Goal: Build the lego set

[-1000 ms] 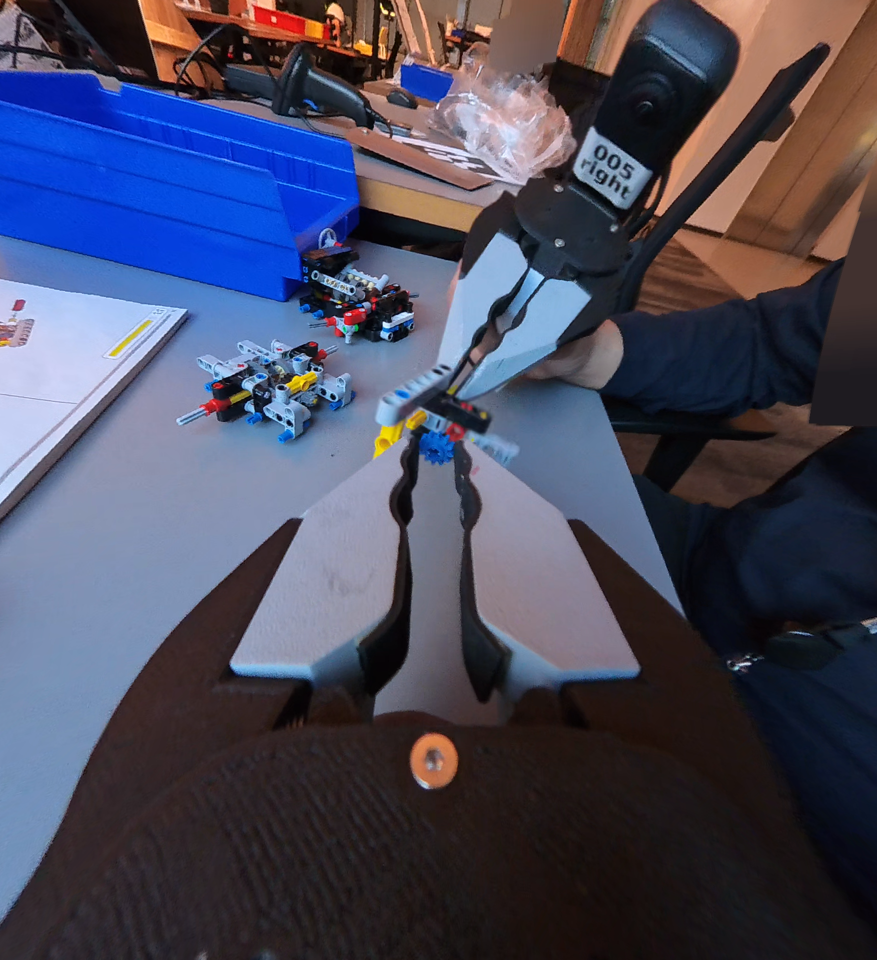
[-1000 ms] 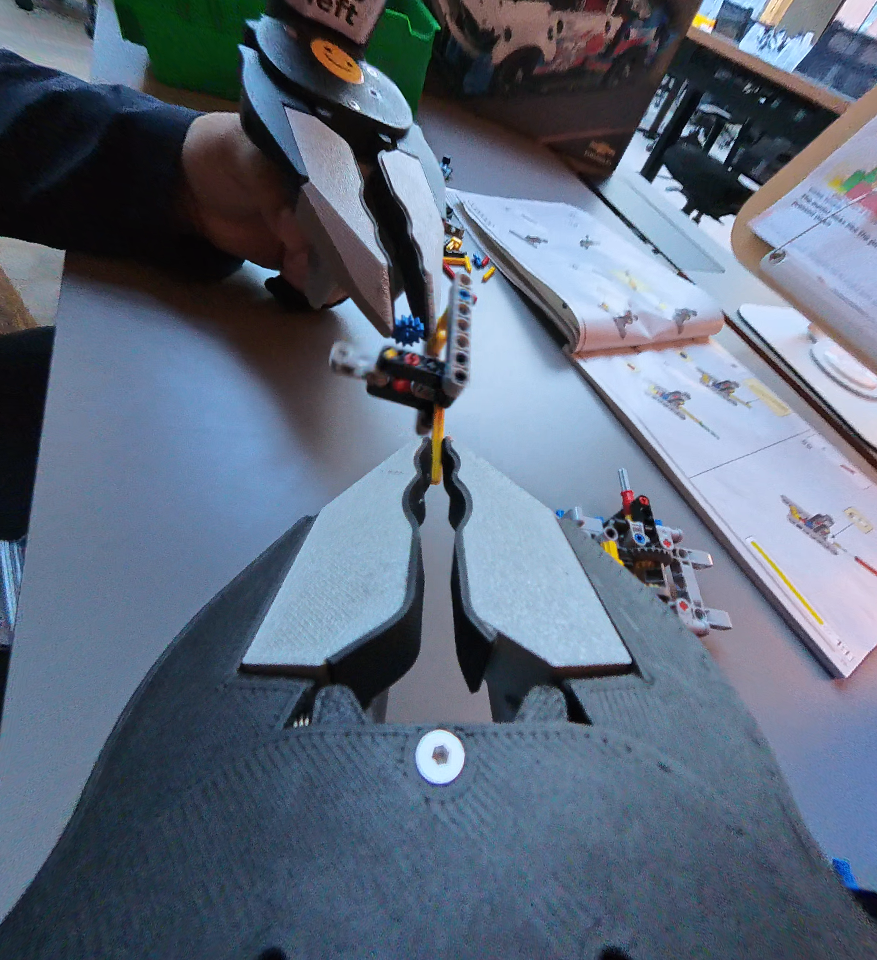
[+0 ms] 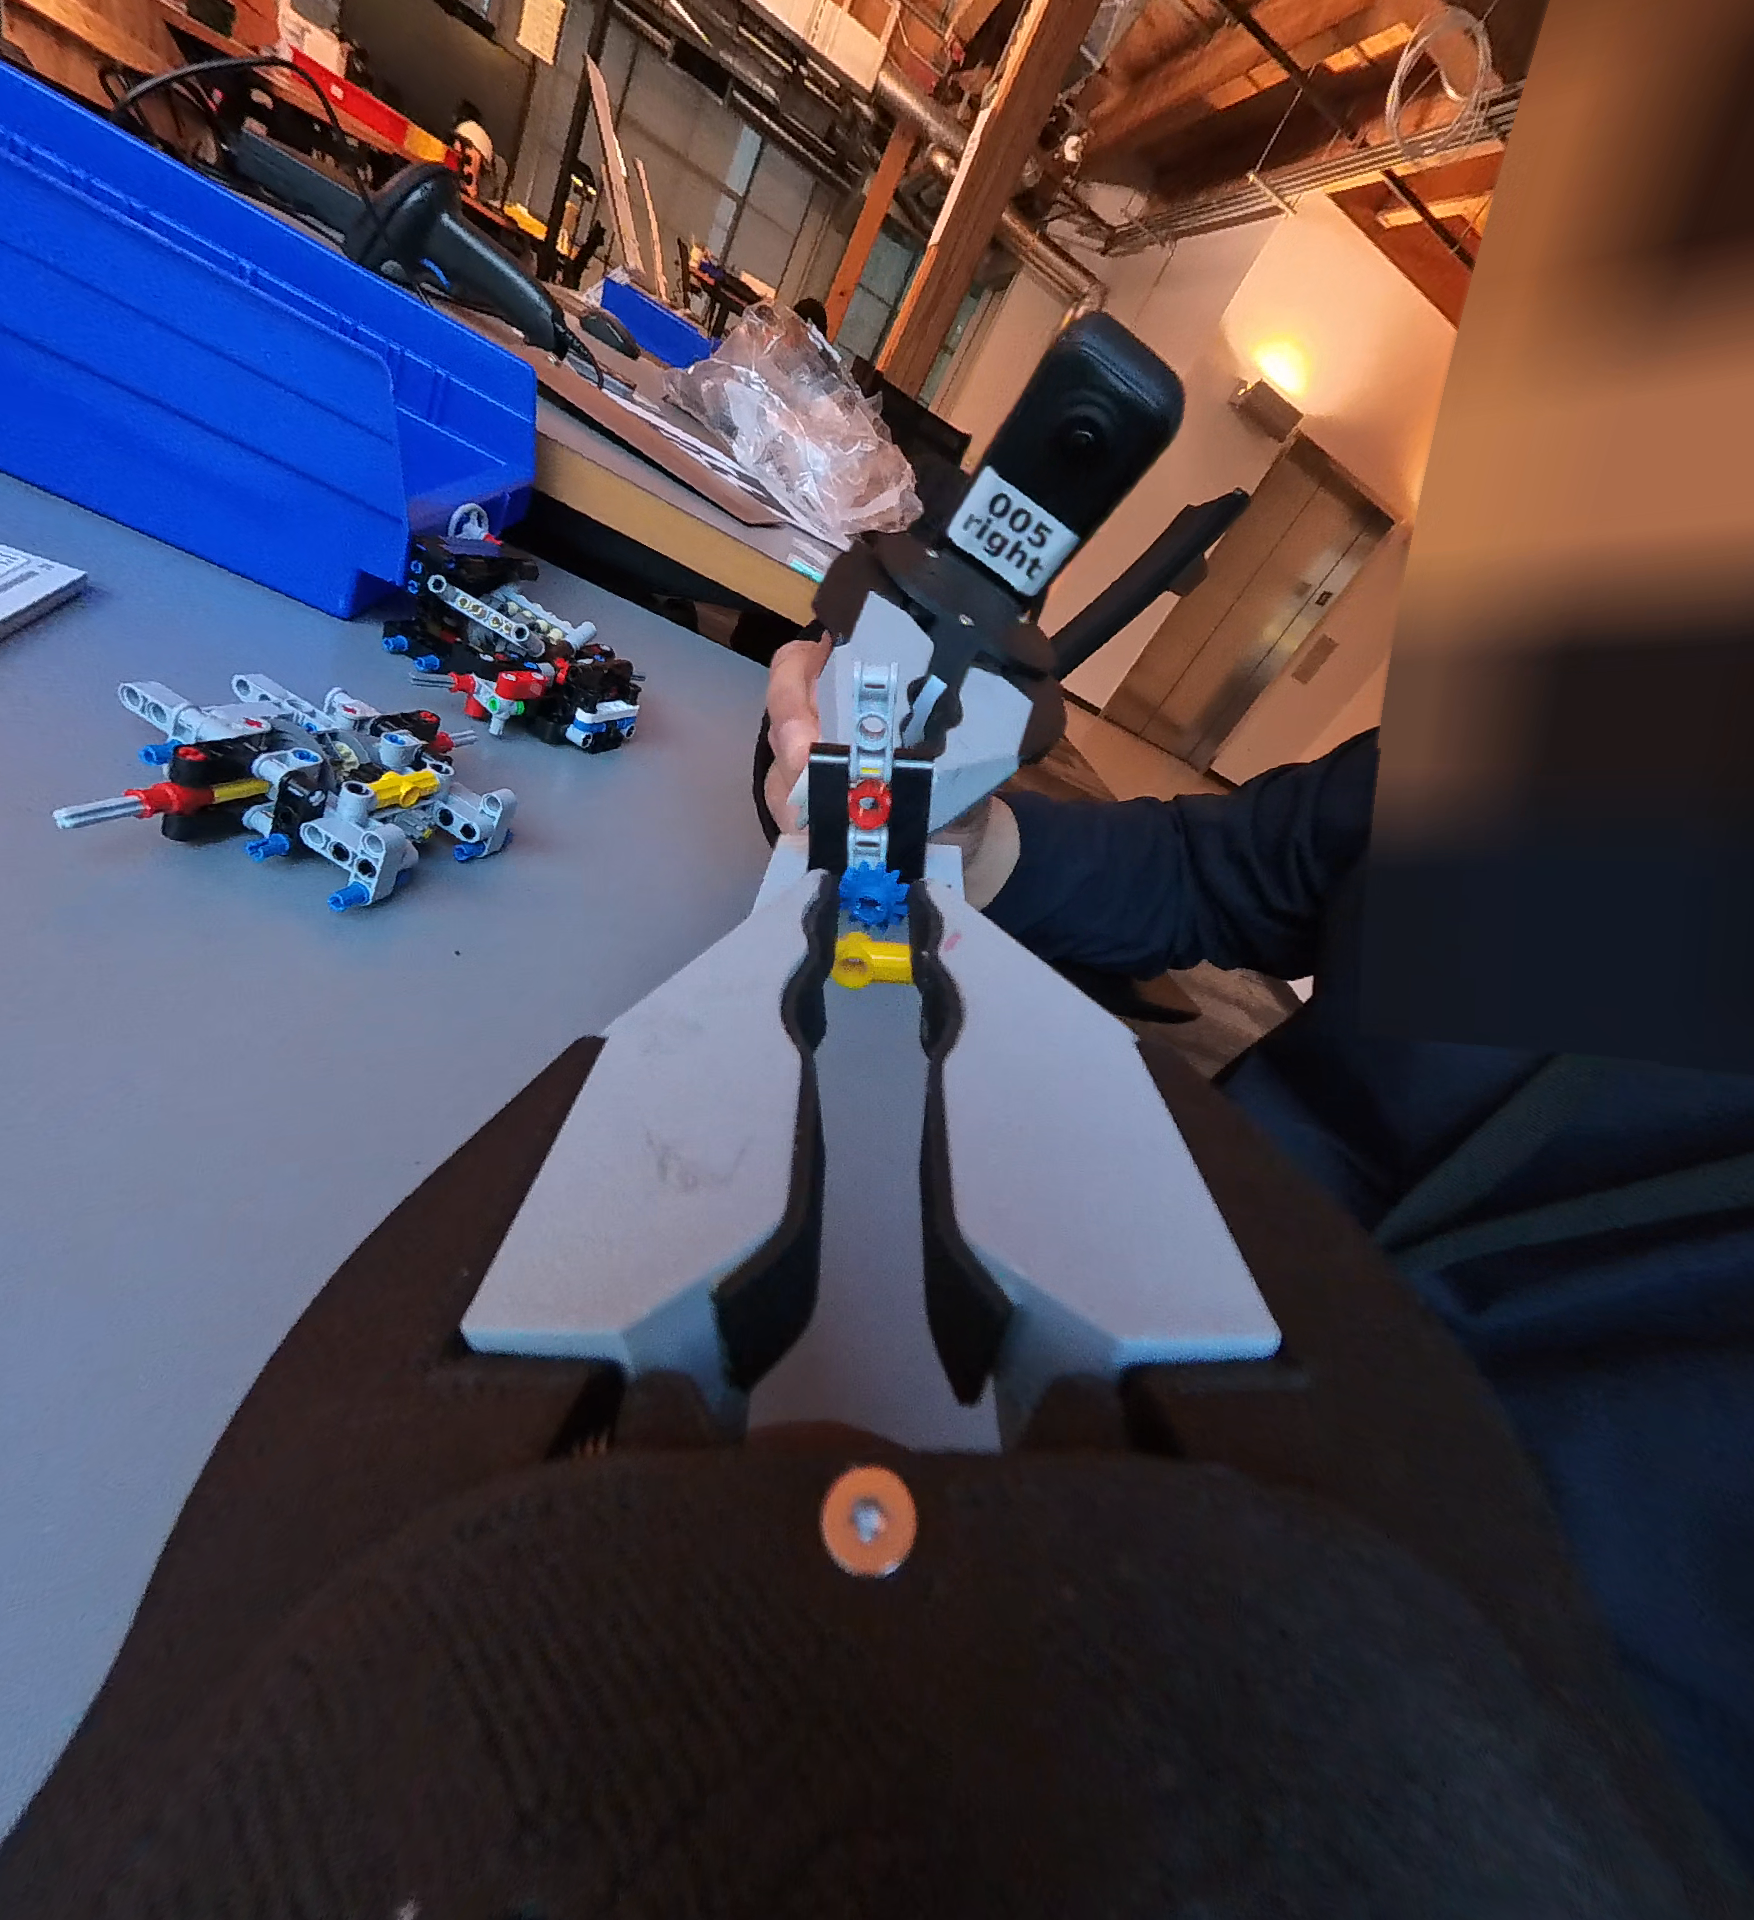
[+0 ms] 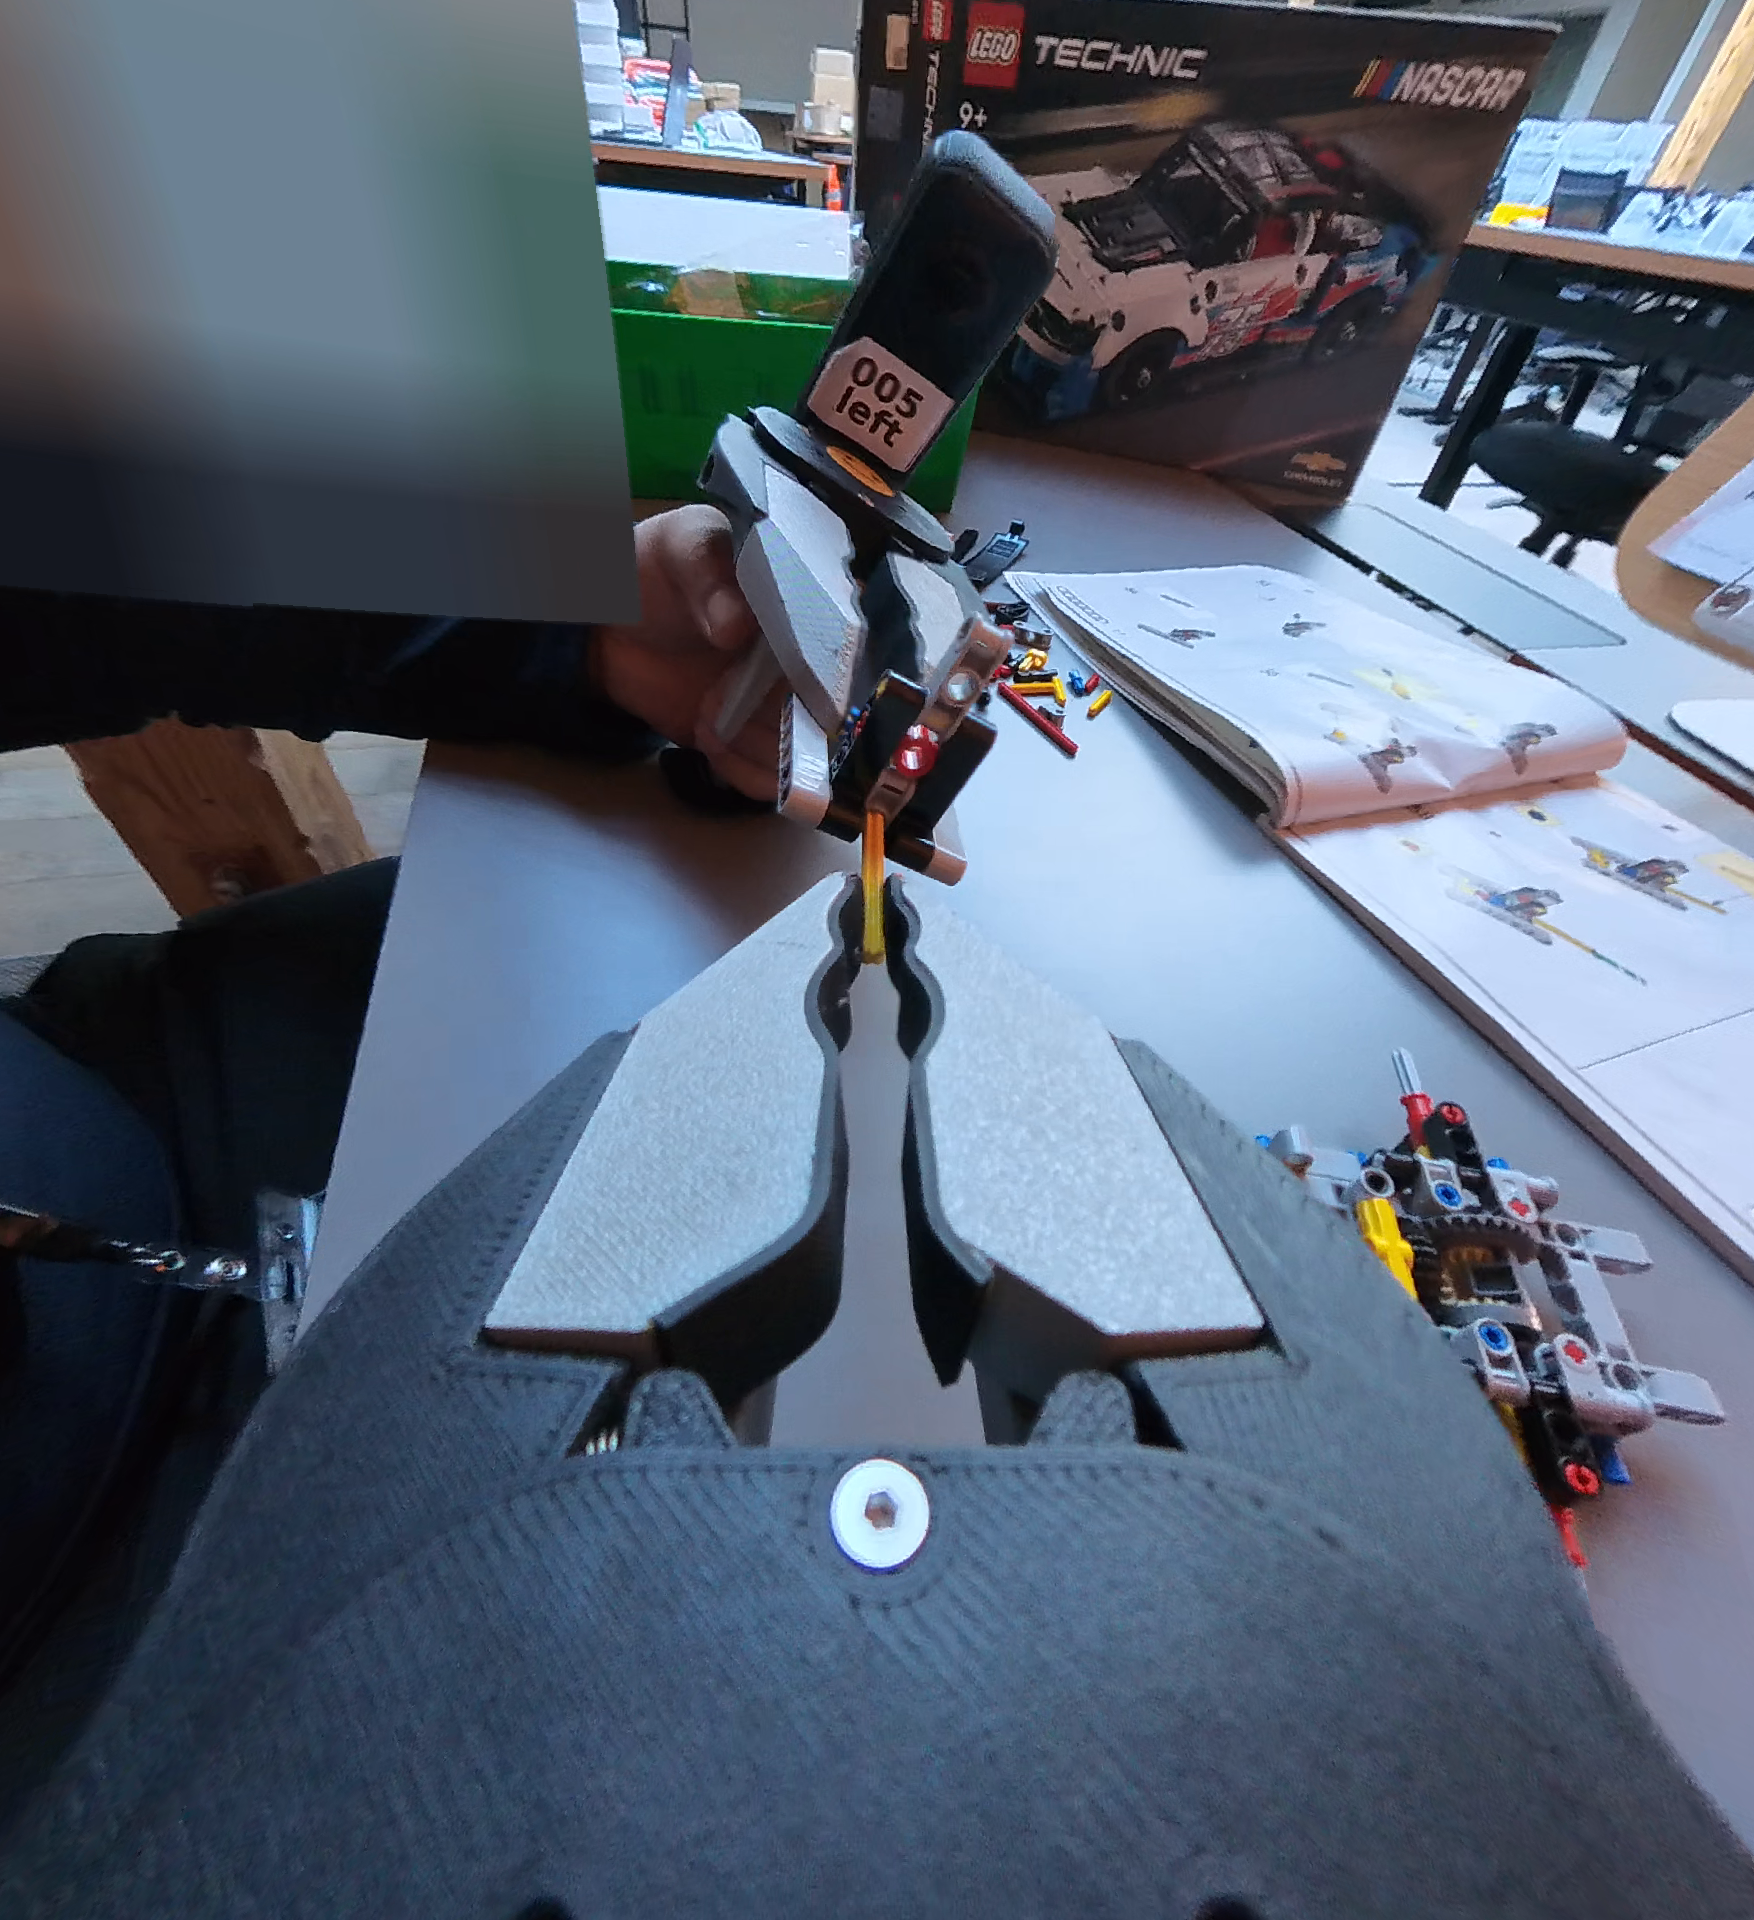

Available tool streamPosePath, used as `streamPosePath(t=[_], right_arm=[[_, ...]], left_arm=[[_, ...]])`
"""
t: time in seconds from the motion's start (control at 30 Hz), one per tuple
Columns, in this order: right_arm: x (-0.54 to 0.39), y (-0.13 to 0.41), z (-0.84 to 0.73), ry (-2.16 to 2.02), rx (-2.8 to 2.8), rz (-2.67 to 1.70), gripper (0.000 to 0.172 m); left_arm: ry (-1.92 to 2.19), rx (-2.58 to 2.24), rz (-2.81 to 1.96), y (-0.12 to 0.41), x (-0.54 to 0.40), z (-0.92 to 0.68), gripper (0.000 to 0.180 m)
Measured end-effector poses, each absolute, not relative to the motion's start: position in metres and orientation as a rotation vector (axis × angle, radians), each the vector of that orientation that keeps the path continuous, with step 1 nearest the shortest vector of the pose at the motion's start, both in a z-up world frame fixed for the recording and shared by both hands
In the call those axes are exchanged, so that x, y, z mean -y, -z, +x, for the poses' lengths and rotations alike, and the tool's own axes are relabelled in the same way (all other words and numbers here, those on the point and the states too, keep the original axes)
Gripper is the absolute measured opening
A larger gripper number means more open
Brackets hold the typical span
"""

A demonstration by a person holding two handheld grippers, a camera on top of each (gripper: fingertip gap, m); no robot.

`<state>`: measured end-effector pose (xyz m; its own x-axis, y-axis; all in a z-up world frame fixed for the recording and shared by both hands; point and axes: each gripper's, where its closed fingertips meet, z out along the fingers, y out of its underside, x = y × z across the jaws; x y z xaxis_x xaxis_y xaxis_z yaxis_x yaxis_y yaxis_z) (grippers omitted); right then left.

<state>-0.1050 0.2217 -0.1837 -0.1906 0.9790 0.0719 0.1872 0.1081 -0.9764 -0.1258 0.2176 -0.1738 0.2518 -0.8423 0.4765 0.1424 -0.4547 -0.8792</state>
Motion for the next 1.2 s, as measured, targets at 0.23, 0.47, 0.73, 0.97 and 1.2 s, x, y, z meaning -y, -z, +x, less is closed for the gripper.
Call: streamPosePath(t=[0.23, 0.47, 0.73, 0.97, 1.2], right_arm=[[-0.224, 0.182, -0.102, -1.095, 1.525, -1.159, 0.0], [-0.225, 0.185, -0.101, -0.963, 1.544, -1.122, 0.0], [-0.225, 0.185, -0.099, -0.889, 1.55, -1.09, 0.0], [-0.223, 0.184, -0.1, -0.81, 1.557, -1.047, 0.0], [-0.227, 0.184, -0.1, -0.777, 1.536, -1.032, 0.0]], left_arm=[[1.352, -0.647, -1.631, 0.176, -0.22, -0.127, 0.011], [1.418, -0.569, -1.751, 0.189, -0.224, -0.127, 0.01], [1.459, -0.54, -1.765, 0.19, -0.225, -0.128, 0.011], [1.51, -0.503, -1.804, 0.195, -0.225, -0.128, 0.01], [1.515, -0.531, -1.867, 0.203, -0.221, -0.122, 0.011]])
